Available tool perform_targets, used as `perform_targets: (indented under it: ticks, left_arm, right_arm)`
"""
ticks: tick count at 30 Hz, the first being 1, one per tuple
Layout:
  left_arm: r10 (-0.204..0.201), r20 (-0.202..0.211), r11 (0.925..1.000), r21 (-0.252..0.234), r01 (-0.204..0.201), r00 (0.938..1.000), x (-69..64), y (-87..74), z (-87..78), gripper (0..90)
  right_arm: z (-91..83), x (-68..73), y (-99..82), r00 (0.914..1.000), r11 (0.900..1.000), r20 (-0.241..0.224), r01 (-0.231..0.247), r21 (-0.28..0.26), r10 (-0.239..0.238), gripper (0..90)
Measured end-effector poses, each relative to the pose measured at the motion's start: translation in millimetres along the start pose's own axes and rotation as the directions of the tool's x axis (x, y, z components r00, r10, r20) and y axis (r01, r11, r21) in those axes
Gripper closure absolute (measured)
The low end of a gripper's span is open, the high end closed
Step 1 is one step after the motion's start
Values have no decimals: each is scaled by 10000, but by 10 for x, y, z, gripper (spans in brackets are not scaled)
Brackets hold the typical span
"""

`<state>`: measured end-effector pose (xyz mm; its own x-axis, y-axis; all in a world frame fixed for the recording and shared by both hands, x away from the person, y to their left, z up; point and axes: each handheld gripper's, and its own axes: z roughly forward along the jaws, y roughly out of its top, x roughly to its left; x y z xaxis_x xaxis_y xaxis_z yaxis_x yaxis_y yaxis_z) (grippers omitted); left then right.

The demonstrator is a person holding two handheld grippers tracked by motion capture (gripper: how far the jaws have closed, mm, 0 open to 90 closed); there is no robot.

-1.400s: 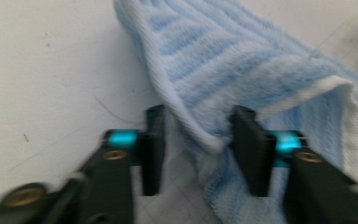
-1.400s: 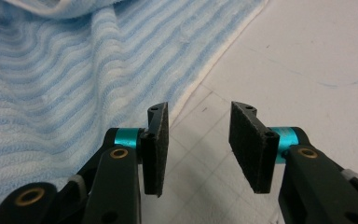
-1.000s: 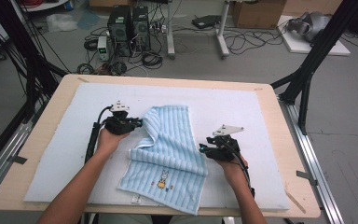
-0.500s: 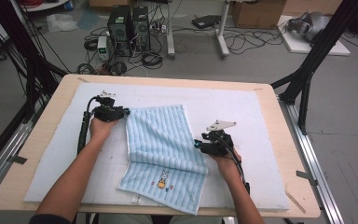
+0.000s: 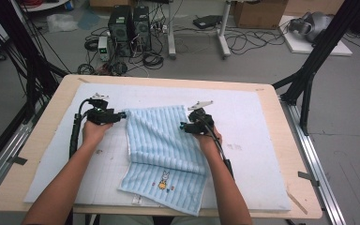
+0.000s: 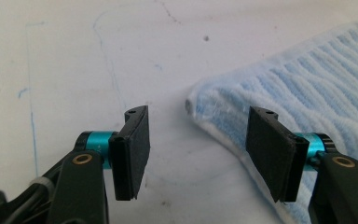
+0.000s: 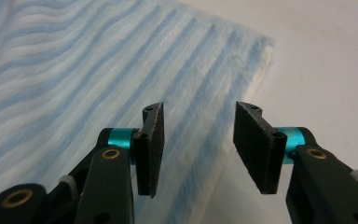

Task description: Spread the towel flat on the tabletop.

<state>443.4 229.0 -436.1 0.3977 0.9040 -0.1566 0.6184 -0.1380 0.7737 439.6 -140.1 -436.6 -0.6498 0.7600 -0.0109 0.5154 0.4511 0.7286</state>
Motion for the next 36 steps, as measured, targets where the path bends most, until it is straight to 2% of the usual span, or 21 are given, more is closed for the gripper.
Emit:
perform_targets:
  ticks: [3, 4, 6, 7, 9, 10, 12, 13, 14, 16, 18, 22, 25, 26, 27, 28, 29, 30, 33, 36]
  left_arm:
    - [72, 6, 9997, 251, -72, 10000, 10, -60, 8, 408]
    - [70, 23, 9995, 301, -71, 10000, 17, -66, 12, 408]
    - [50, 37, 9997, 251, -51, 10000, 21, -61, 6, 409]
    - [16, 62, 9998, 175, -18, 10000, 14, -56, 2, 412]
    - [46, 101, 9999, 137, -48, 9999, -12, -49, -1, 413]
    - [106, 161, 9998, 165, -108, 9998, -28, -49, 4, 413]
    - [220, 316, 9994, 263, -228, 9993, -76, -49, 21, 413]
    - [259, 403, 9993, 261, -270, 9988, -106, -49, 32, 413]
    - [316, 490, 9991, 254, -329, 9983, -137, -45, 43, 413]
    - [356, 720, 9993, 112, -365, 9968, -208, -40, 68, 420]
    - [399, 1117, 9992, 10, -403, 9929, -278, -36, 92, 453]
    - [571, 1782, 9983, -207, -543, 9823, -453, -40, 162, 482]
    - [664, 1941, 9978, -92, -659, 9787, -549, -71, 243, 487]
    - [769, 1931, 9969, 13, -786, 9782, -577, -89, 280, 501]
    - [1025, 1684, 9947, -56, -1031, 9804, -606, -94, 290, 520]
    - [1405, 1344, 9900, -44, -1412, 9809, -618, -88, 289, 605]
    - [1526, 1299, 9881, -2, -1539, 9797, -616, -83, 293, 792]
    - [1526, 1320, 9879, 68, -1548, 9794, -607, -67, 301, 867]
    - [1785, 863, 9830, 276, -1814, 9802, -604, -5, 319, 880]
    - [1471, 412, 9888, 198, -1480, 9883, -500, 50, 347, 881]
  right_arm:
    - [155, 1, 71, 9998, 9996, 191, 65, 281, -70, 634]
    - [170, -18, 86, 9997, 9995, 104, -212, 243, 210, 731]
    - [174, -49, 95, 9997, 9993, -63, -238, 294, 240, 859]
    - [166, -65, 101, 9994, 9987, -61, -325, 387, 328, 864]
    - [125, -125, 105, 9973, 9985, 706, -228, 503, 192, 869]
    - [97, -179, 93, 9931, 9983, 1114, -404, 426, 355, 868]
    - [35, -299, 49, 9766, 9962, 2030, -800, 357, 712, 860]
    - [13, -348, 27, 9682, 9939, 2317, -1052, 333, 947, 829]
    - [-7, -383, 4, 9642, 9901, 2321, -1380, 274, 1280, 766]
    - [-55, -417, -28, 9638, 9838, 1993, -1792, -77, 1771, 693]
    - [-129, -417, -51, 9678, 9844, 1802, -1707, -430, 1757, 669]
    - [-266, -413, -113, 9736, 9835, 1440, -1693, -643, 1770, 618]
    - [-364, -410, -172, 9782, 9869, 1377, -1480, -639, 1556, 587]
    - [-394, -412, -191, 9783, 9862, 1316, -1532, -620, 1602, 579]
    - [-419, -416, -208, 9787, 9864, 1293, -1530, -600, 1596, 572]
    - [-443, -416, -223, 9788, 9865, 1288, -1527, -598, 1593, 566]
    - [-470, -416, -242, 9791, 9864, 1278, -1511, -647, 1584, 562]
    - [-483, -409, -249, 9779, 9848, 1243, -1611, -655, 1682, 560]
    - [-507, -392, -272, 9809, 9862, 1125, -1519, -659, 1586, 563]
    - [-486, -346, -280, 9835, 9873, 969, -1474, -599, 1527, 566]
